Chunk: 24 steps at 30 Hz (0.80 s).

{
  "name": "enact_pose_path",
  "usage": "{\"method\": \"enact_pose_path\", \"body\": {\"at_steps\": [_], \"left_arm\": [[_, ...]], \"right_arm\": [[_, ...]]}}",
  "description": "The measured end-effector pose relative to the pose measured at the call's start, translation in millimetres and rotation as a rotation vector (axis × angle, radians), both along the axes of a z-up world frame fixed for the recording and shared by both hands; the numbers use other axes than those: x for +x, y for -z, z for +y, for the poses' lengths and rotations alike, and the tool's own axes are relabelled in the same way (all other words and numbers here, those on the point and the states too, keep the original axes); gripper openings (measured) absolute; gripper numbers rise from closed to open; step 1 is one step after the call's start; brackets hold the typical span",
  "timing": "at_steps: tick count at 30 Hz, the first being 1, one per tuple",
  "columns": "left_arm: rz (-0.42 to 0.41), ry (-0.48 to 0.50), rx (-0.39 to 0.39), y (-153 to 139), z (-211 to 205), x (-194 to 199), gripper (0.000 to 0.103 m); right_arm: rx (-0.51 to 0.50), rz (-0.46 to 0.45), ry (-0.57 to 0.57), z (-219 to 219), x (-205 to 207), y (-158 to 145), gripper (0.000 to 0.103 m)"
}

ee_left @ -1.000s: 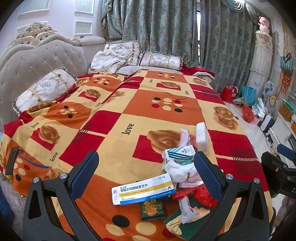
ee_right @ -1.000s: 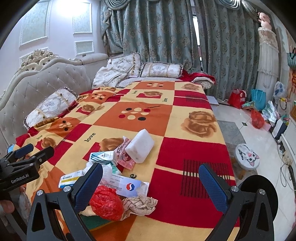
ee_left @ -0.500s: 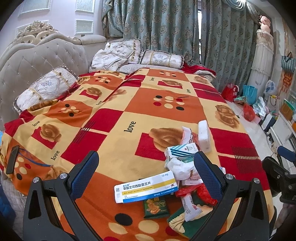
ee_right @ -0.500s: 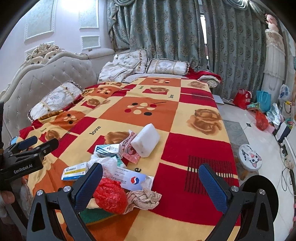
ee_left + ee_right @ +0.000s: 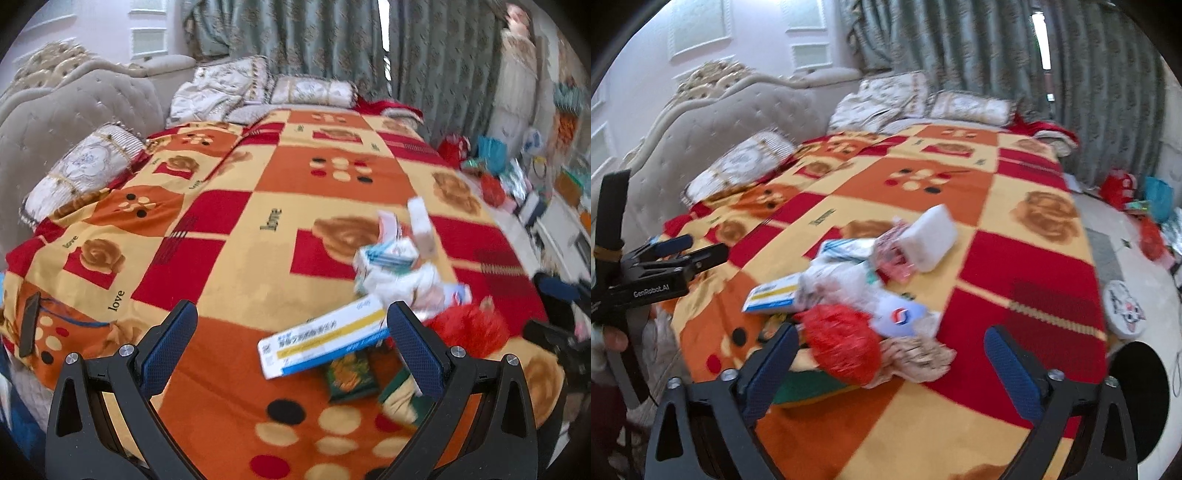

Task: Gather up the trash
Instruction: 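Grasp the red plastic bag with the right tool while the left tool grasps the white medicine box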

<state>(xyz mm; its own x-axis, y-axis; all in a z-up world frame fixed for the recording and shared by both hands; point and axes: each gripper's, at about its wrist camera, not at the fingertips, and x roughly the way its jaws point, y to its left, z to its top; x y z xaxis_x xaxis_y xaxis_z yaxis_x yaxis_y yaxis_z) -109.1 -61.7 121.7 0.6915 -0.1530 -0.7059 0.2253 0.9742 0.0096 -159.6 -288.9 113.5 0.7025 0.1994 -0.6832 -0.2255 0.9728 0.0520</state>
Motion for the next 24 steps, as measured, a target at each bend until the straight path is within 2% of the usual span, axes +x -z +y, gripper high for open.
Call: {"method": "enact_pose_path", "body": {"at_steps": [1, 5, 10, 14, 15, 20, 21, 22, 23, 24], "left_arm": [[0.007, 0.017, 0.015, 3, 1, 0, 0.102], [0.056, 0.121, 0.044, 22, -1, 3, 0.102], [0.101, 0.247, 0.075, 47, -7, 19, 0.102], [0.144, 0.315, 0.090, 66, -11, 37, 0.102], [0.150, 0.332, 0.085, 68, -13, 41, 0.102], [0.178, 0.406, 0.104, 78, -26, 56, 0.102], [0.179, 0.415, 0.102, 78, -28, 57, 0.095], [0.191, 0.422, 0.092, 78, -29, 58, 0.073], [0.210, 0.424, 0.082, 79, -29, 60, 0.060], [0.234, 0.417, 0.070, 79, -28, 63, 0.058]], "right_arm": [[0.005, 0.017, -0.019, 5, 2, 5, 0.083], [0.032, 0.073, -0.060, 17, 19, 25, 0.075], [0.081, 0.140, -0.090, 20, 38, 40, 0.059], [0.091, 0.165, -0.112, 23, 44, 47, 0.055], [0.094, 0.171, -0.117, 23, 45, 49, 0.051], [0.112, 0.176, -0.124, 21, 47, 50, 0.041], [0.123, 0.173, -0.123, 20, 46, 48, 0.039], [0.136, 0.162, -0.123, 17, 44, 43, 0.038], [0.141, 0.147, -0.122, 15, 42, 37, 0.038], [0.148, 0.133, -0.120, 12, 39, 32, 0.038]]}}
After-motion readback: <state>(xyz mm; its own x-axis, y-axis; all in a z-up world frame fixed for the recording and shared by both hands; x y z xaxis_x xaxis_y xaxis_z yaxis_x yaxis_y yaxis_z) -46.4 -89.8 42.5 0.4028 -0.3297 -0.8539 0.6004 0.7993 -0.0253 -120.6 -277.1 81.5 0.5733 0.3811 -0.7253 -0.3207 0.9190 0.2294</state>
